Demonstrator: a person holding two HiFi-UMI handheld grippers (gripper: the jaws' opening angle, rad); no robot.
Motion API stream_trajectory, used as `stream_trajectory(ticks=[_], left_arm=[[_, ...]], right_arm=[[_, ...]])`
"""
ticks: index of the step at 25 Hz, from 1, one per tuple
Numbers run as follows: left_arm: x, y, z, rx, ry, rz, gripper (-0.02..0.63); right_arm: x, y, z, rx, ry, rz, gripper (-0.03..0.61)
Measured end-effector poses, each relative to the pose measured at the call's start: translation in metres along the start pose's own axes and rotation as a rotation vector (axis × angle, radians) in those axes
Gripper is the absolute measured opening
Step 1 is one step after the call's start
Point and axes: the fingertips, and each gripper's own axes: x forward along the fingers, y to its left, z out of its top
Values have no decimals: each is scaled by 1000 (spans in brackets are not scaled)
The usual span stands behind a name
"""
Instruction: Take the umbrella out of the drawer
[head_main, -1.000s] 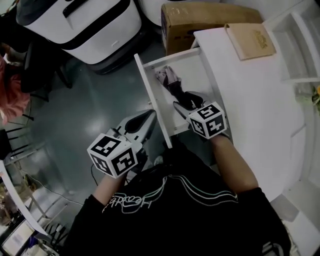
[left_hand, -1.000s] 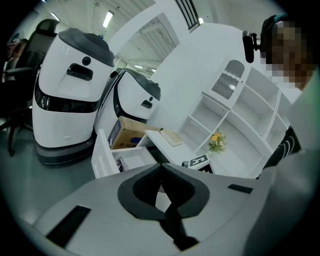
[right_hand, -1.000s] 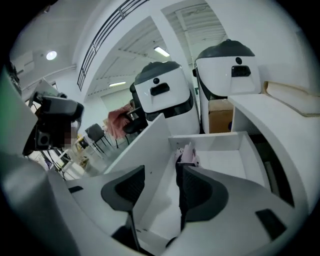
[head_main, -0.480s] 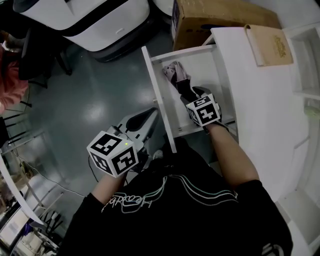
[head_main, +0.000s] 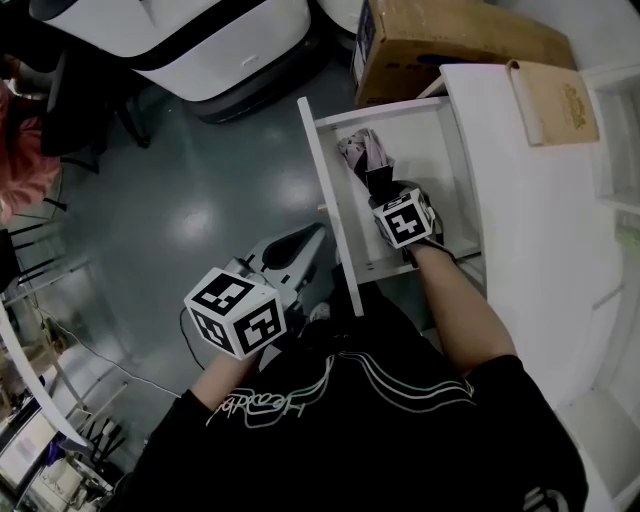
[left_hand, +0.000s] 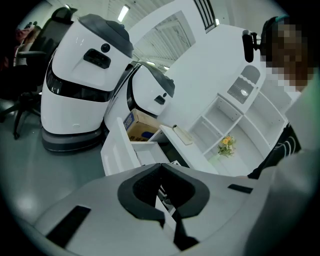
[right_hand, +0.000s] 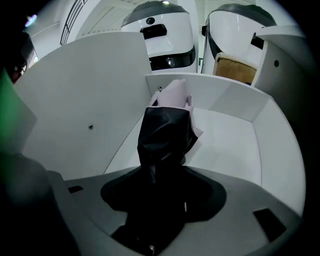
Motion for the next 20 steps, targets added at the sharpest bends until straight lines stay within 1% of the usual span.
stream_trajectory(ticks=[5,11,14,17,20], left_arm=[[-1,2,-2,2,3,-4,21],[-7,1,-4,-3,1,-6,21],[-12,2,-4,0,3,-4,21],[-17,1,-3,6,-3,-1,21],[-22,-2,-3,10,-12,-3,21]], right_arm=[[2,-3,1,-33,22,-33,232],[1,-4,1,-35,55,-44,221],[-1,-3,4,-37,51,-50,218],[-3,-2,4,-30,57,-40,212],[-3,2,-1,8,64,-9,209]])
